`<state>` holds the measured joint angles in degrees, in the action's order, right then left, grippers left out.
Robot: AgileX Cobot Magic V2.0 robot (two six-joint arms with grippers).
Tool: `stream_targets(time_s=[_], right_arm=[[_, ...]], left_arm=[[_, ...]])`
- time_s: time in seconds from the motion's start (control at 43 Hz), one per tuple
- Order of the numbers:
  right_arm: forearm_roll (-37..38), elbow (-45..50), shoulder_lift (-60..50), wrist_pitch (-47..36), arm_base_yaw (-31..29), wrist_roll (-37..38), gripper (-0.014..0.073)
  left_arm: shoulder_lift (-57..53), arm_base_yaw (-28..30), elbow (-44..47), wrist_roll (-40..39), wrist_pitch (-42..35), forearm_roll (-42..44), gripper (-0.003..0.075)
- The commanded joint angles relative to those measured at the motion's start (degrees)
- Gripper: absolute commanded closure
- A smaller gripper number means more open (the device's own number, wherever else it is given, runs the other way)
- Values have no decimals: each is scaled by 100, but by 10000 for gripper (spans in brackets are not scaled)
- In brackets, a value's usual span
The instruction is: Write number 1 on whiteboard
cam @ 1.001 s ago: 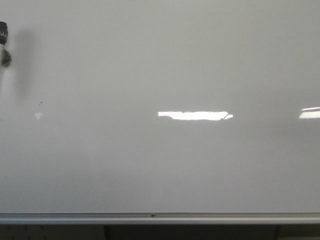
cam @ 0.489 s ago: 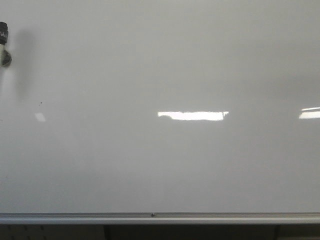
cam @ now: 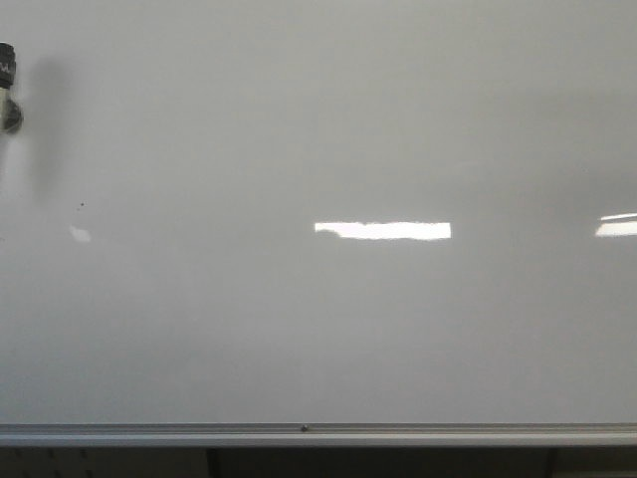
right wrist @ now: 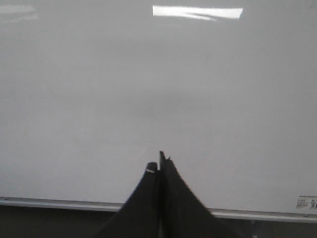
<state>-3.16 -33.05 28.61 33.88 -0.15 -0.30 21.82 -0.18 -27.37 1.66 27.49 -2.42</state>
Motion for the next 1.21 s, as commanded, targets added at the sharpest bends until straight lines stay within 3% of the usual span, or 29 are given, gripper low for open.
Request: stream_targets(time_s=[0.0, 0.116, 0.21, 0.279, 0.396, 0.466, 0.559, 0.861, 1.071, 1.187], right_arm=[[-8, -50, 168, -425, -25, -43, 688], [107, -23, 307, -372, -25, -43, 652], [152, -23, 375, -360, -25, -43, 514], [152, -23, 388, -368, -25, -43, 356], [152, -23, 388, -368, -25, -43, 97], [152, -23, 388, -362, -25, -43, 33], [152, -23, 388, -362, -25, -43, 25], [152, -23, 388, -362, -25, -43, 29], [152, -23, 388, -362, -25, -43, 29], [152, -23, 388, -367, -25, -43, 29]], left_arm=[[174, -35, -158, -10, -379, -11, 741], [369, -35, -179, -10, -244, 154, 738], [526, -35, -179, -10, -222, 242, 699], [630, -35, -183, -10, -222, 242, 623], [783, -35, -271, -10, -198, 242, 413], [923, -35, -350, -10, -151, 242, 321], [1145, -35, -527, -10, -42, 242, 280], [2508, -597, -1450, 208, 766, 568, 280], [3469, -593, -1903, 64, 715, 577, 280], [3952, -593, -2126, -472, 481, 577, 280]])
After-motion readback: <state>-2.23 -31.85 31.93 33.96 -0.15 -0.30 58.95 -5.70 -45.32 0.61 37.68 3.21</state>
